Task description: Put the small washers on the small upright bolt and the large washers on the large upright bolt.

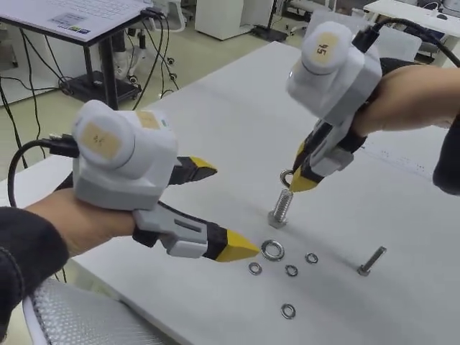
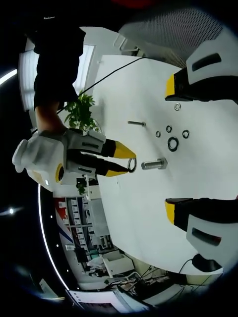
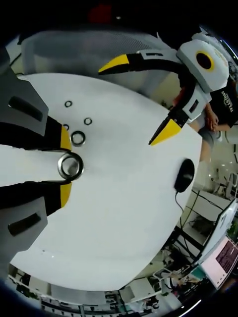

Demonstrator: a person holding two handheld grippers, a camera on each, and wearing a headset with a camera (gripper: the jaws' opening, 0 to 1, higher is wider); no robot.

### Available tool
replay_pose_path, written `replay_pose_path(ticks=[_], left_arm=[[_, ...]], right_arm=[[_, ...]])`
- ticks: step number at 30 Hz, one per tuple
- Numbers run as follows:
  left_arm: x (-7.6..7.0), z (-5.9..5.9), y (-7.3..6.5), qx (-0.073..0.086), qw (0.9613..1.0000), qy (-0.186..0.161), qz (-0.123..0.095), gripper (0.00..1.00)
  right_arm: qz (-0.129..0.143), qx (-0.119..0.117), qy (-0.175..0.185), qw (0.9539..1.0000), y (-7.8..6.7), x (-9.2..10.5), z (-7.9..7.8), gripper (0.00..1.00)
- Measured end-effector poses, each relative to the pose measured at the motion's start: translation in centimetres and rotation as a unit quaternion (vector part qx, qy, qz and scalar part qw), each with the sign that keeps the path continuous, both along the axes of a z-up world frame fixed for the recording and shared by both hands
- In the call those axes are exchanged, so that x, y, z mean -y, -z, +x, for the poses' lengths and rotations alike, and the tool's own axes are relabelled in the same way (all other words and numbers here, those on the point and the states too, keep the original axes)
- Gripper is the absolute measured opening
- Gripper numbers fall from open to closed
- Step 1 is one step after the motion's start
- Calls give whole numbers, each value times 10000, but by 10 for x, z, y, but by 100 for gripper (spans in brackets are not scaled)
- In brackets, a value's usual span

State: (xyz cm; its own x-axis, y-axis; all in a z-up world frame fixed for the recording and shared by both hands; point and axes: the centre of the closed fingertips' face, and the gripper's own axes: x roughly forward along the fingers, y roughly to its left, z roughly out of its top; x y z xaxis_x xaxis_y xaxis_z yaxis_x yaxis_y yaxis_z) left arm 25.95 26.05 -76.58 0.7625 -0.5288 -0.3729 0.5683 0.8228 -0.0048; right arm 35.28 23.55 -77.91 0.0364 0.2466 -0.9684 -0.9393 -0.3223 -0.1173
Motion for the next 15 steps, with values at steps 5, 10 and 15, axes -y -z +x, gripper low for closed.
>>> replay_pose_path(ticks=[5, 10, 15], left_arm=[[0, -1, 1, -13, 10000, 13, -5, 79], [0, -2, 2, -22, 10000, 30, -4, 79], [1, -1, 3, -42, 10000, 52, 7, 79]], right_arm=[[-83, -72, 45, 9999, 10, 0, 5, 22], [-162, -147, 115, 9997, 18, 4, 7, 22], [-197, -191, 141, 9995, 24, 4, 12, 22]])
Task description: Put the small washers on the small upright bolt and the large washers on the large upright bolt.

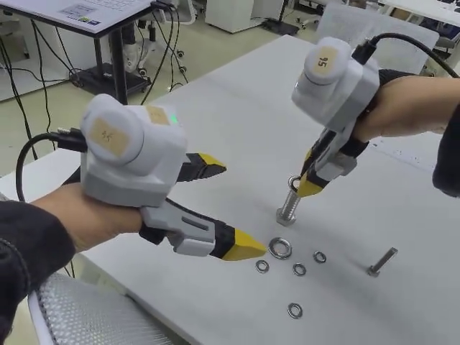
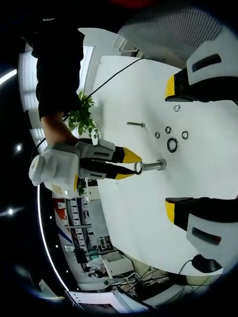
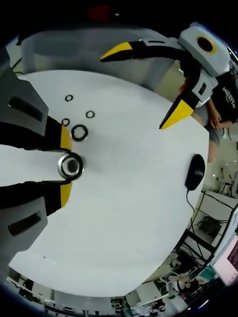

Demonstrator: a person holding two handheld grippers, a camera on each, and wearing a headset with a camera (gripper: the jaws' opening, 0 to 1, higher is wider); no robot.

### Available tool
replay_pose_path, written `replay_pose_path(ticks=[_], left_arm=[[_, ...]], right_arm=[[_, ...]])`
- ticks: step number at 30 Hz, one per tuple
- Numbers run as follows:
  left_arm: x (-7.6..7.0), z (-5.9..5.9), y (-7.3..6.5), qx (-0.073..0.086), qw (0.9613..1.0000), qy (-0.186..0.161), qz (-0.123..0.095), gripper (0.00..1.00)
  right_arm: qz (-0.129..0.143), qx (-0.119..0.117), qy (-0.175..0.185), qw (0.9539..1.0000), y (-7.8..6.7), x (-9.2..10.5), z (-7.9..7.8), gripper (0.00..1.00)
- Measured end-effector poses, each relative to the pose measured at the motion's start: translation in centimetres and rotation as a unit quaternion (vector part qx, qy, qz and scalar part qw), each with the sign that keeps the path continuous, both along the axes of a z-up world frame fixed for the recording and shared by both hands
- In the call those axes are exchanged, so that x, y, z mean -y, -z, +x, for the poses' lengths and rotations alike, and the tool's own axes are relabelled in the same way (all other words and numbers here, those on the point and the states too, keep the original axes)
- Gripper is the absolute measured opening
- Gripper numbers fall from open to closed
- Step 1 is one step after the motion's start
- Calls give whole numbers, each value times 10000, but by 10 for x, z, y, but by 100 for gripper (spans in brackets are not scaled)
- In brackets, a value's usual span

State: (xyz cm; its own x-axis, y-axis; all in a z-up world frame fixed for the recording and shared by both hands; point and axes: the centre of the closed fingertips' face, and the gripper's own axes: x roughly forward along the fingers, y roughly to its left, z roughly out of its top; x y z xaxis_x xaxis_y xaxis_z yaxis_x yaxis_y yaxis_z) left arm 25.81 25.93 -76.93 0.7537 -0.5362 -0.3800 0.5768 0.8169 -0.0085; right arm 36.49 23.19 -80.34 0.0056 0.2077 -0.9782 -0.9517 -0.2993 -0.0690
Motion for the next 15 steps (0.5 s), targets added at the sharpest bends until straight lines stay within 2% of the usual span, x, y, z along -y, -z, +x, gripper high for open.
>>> replay_pose_path(ticks=[10, 15], left_arm=[[3, 1, 1, -20, 10000, 33, 20, 78], [4, 0, 2, -40, 10000, 48, 11, 78]], right_arm=[[-31, -67, 56, 10000, 8, 2, 6, 22], [-67, -104, 31, 9999, 13, 2, 3, 22]])
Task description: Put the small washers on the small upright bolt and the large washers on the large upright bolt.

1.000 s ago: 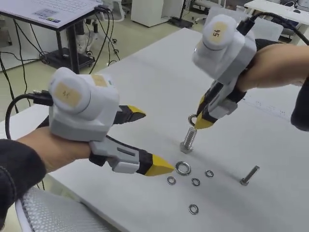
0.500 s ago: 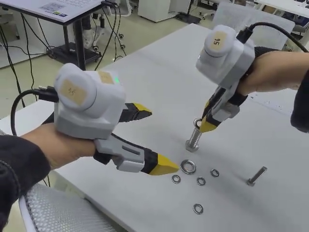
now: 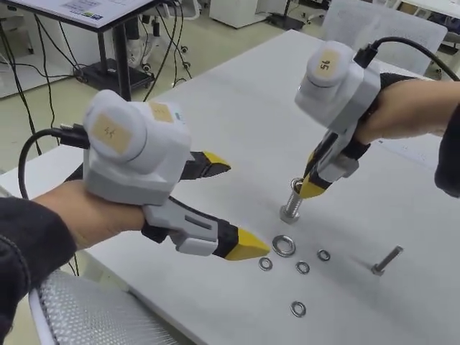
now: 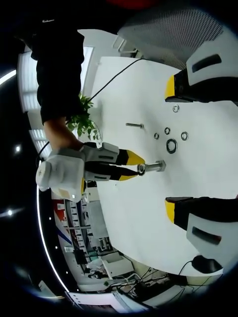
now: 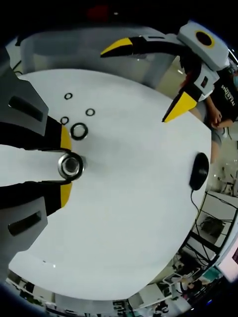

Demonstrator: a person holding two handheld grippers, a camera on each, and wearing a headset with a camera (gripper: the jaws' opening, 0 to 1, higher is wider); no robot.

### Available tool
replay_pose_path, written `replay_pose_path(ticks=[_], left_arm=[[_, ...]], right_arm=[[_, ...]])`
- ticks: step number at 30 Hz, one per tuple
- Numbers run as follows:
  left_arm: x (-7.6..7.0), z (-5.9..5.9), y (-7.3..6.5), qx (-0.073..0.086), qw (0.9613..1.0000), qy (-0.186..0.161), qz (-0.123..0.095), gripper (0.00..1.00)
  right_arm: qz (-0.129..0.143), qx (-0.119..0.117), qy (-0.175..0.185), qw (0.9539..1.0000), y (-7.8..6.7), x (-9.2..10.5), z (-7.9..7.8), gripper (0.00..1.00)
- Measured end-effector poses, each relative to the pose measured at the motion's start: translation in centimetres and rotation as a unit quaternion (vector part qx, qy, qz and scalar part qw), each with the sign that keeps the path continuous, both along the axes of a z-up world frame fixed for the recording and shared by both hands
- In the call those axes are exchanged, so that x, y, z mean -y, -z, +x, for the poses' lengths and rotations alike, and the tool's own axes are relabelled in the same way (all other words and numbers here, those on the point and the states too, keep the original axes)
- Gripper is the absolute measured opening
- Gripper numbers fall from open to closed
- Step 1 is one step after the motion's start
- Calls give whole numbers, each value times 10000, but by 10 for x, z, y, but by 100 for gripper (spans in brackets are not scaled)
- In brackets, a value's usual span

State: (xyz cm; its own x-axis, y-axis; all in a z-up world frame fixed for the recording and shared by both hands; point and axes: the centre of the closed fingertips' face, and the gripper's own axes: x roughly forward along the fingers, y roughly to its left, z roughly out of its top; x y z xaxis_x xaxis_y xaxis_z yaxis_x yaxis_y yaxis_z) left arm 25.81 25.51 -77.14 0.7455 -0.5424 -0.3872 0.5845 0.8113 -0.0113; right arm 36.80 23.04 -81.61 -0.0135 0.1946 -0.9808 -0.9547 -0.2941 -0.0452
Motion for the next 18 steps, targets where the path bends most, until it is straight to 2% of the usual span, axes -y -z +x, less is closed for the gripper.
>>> replay_pose_path(ticks=[18], left_arm=[[0, -1, 1, -7, 10000, 5, -8, 77]], right_arm=[[-34, -124, 84, 9999, 16, 1, -3, 23]])
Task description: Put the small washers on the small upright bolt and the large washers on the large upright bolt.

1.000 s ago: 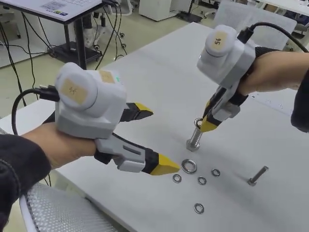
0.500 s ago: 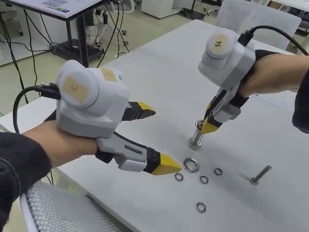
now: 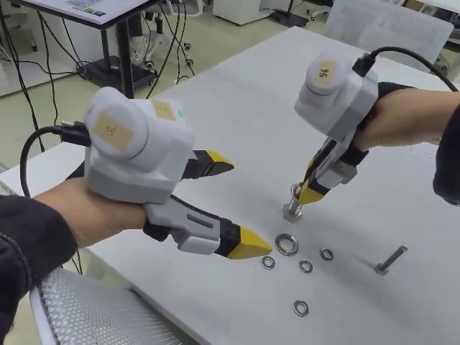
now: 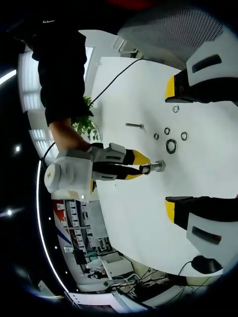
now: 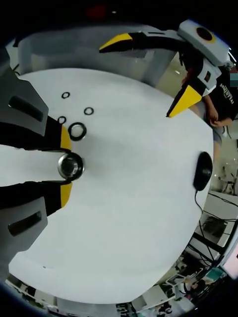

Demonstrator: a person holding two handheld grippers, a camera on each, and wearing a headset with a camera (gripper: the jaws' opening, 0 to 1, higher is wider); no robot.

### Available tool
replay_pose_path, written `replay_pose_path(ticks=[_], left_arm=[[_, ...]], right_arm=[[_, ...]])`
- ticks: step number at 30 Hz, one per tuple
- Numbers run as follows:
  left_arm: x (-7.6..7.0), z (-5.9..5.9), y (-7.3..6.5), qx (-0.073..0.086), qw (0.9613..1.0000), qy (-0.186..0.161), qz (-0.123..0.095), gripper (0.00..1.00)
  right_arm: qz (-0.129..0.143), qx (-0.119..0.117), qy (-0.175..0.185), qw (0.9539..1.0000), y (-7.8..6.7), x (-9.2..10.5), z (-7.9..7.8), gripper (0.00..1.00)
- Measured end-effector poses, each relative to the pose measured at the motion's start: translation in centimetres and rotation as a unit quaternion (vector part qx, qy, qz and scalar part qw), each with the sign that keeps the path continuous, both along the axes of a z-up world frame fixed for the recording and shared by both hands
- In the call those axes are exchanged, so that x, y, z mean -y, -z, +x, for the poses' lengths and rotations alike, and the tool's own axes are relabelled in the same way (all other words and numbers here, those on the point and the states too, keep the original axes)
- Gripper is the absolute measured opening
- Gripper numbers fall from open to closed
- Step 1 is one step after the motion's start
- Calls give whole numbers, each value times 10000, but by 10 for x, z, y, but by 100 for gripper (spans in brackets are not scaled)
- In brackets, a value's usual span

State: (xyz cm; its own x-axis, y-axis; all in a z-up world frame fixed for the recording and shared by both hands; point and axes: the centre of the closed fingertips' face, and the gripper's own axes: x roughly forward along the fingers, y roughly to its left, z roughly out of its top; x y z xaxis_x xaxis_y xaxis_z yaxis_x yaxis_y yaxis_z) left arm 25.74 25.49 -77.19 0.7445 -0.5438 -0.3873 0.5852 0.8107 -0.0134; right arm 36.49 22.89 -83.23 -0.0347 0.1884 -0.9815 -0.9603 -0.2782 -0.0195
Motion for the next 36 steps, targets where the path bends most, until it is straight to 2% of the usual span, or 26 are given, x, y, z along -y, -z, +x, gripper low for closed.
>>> replay_pose_path(ticks=[16, 30, 36], left_arm=[[-1, -1, 0, -7, 10000, 9, 2, 76], [-2, -2, 0, -22, 10000, 15, -1, 76], [-1, -3, 1, -32, 10000, 18, -2, 76]], right_arm=[[59, -30, 125, 9999, 22, -3, -1, 23], [55, -43, 235, 9997, 36, -2, -2, 23], [74, -57, 252, 9996, 36, -3, -3, 23]])
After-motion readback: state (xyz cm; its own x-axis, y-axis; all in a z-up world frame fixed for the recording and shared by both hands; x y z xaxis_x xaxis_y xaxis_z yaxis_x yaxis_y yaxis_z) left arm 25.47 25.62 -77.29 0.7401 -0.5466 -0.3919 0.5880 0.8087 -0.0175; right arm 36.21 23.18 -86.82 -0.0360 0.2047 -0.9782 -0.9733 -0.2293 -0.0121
